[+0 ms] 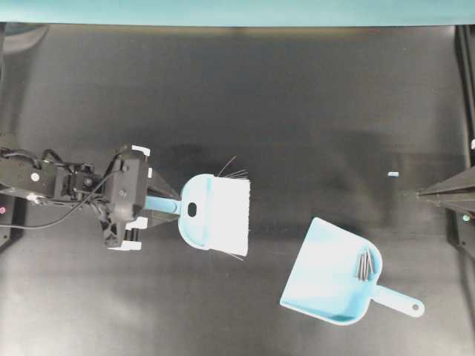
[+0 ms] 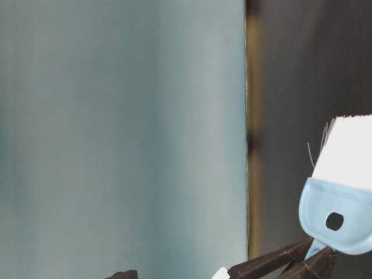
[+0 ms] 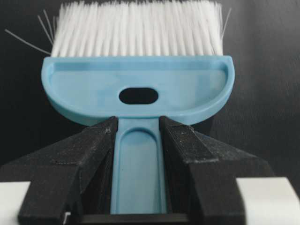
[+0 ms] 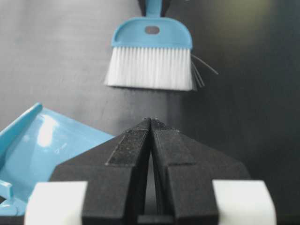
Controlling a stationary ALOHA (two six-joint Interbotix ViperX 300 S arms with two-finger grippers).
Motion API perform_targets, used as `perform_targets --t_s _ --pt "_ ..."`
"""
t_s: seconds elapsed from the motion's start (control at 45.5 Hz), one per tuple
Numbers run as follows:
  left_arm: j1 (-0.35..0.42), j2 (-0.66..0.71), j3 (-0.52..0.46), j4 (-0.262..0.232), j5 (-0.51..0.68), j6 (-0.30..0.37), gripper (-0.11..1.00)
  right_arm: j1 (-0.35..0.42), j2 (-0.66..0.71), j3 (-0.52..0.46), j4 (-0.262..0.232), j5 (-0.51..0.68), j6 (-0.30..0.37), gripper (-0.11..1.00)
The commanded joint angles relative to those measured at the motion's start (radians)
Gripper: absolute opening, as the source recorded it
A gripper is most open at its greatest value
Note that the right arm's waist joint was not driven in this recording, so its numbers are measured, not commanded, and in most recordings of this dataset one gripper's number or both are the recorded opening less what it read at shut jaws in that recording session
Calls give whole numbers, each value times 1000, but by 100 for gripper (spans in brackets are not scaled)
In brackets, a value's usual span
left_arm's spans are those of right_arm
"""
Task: Hold the dustpan with a person, while the left arm uses a hand brush to gather the screws into the dustpan.
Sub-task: 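Pull the brush back with the left gripper and set it down, then open the left gripper and release the brush handle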
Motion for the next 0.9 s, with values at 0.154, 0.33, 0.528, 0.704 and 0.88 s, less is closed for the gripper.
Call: perform_targets --t_s 0.154,0.33,0.528,0.704,0.88 --pt "8 2 9 3 -14 -17 31 0 3 -5 -3 -5 -6 -1" --pt "8 9 5 3 -14 -17 48 0 5 -3 -2 -5 -6 -1" --pt "11 5 9 3 -12 -15 82 0 5 -5 -2 -5 -6 -1" --pt "11 -52 14 3 -14 -15 81 0 5 -5 -2 -6 -6 -1" --pt "11 -173 43 3 -14 -11 81 0 5 -3 -2 -5 -6 -1"
